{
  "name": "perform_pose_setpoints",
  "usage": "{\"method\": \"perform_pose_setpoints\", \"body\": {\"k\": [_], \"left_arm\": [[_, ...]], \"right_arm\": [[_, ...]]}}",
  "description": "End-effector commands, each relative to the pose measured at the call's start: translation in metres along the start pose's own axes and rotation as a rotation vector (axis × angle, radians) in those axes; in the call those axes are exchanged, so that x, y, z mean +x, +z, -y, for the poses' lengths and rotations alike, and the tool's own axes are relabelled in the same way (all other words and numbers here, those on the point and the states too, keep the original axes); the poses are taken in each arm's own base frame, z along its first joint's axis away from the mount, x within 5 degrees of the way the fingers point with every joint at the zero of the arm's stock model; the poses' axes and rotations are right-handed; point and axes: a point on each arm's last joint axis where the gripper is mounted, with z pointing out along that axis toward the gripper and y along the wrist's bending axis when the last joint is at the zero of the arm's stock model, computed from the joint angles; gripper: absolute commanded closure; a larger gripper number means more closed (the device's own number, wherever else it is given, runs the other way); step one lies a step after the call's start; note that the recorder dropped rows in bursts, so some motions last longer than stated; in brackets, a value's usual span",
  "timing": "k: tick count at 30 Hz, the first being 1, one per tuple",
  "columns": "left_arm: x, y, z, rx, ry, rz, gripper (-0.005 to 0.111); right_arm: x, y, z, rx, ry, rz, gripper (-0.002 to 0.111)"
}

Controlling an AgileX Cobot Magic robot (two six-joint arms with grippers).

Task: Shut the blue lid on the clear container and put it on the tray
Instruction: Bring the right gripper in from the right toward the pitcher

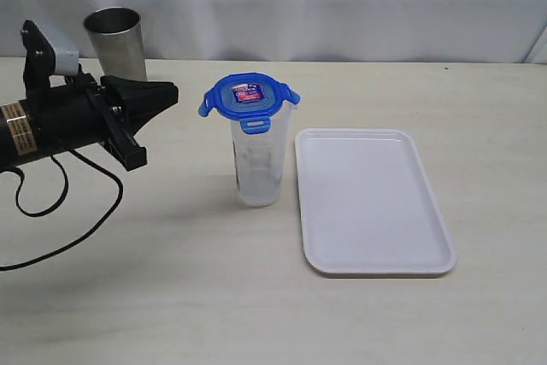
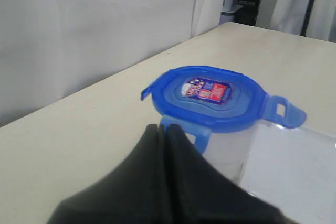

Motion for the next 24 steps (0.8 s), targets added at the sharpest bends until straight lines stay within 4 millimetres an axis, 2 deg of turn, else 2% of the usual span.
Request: {"method": "perform_pose_setpoints", "body": {"k": [1,10,17,21,24], "left_arm": [[0.002,0.001,0.005,0.055,0.033,0.007,0.107],[-0.002,0.000,0.008,0.085,0.036,0.053,0.107],[0.002,0.003,0.007,0.080,0.019,0.047,0.107],[0.007,0.018,0.011,0.117,0.013,0.038,0.107],[0.008,0.020,0.009,0.107,0.008,0.037,0.107]], "right_arm": [[-0.001,0.000,0.000,0.002,0.005,0.024,0.104],[-0.036,-0.008,-0.001,-0.020,0.033,0.418,0.104],[-0.037,-0.008,0.000,-0.050,0.242,0.426,0.104],[-0.041,-0.010,0.002,-0.057,0.343,0.482,0.104],[-0.048,-0.009,0.003,-0.049,0.369,0.479,0.104]]}}
